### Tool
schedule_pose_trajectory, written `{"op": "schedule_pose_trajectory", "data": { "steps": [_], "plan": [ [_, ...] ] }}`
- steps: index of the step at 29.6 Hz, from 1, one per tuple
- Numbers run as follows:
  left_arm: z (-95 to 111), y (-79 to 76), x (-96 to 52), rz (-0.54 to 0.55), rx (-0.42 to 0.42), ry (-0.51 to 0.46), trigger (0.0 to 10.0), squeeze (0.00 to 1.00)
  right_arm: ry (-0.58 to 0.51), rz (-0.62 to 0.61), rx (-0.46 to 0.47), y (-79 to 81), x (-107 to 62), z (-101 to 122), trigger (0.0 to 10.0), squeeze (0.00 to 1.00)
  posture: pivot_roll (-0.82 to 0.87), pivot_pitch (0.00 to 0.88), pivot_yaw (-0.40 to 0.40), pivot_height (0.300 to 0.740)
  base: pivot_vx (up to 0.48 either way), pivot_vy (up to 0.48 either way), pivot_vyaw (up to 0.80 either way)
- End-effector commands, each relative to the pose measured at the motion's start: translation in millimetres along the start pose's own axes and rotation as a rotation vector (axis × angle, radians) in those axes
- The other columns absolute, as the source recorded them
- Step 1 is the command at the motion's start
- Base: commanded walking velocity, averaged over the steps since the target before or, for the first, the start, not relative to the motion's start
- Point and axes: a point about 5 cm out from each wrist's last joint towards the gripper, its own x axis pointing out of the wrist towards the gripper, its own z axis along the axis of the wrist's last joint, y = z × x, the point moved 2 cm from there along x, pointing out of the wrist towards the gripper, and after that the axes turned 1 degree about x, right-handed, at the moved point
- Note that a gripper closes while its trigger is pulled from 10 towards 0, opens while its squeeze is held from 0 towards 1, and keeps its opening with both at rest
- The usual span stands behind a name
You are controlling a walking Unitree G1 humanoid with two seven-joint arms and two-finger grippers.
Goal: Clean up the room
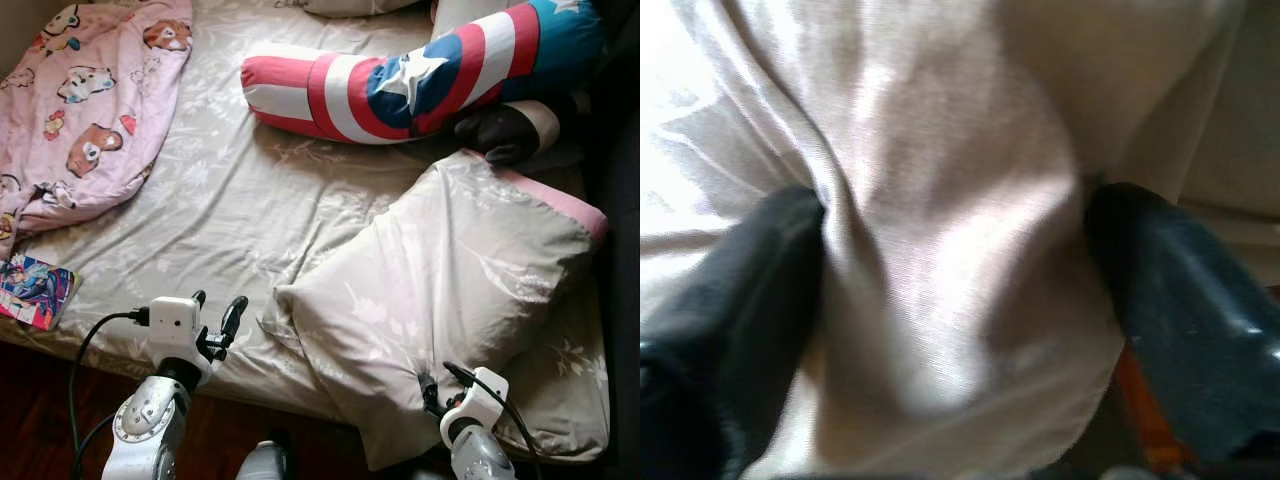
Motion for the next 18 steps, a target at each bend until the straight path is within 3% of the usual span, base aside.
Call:
{"op": "schedule_pose_trajectory", "data": {
  "steps": [1, 18],
  "plan": [
    [-4.0, 4.4, -7.8, 0.015, 0.001, 0.031, 10.0, 0.0, 0.116, -0.024, 0.01, -4.9, -8.1, -33.3, 0.0, 0.0, 0.3, 0.366, 0.092, 0.74, 0.0, 0.0, 0.0],
    [-0.2, 4.3, -7.7, 0.018, 0.005, 0.048, 10.0, 0.0, 0.115, -0.056, 0.017, -8.5, -7.2, -29.9, 0.0, 0.0, 0.29, 0.353, 0.085, 0.74, 0.0, 0.0, 0.0]
  ]
}}
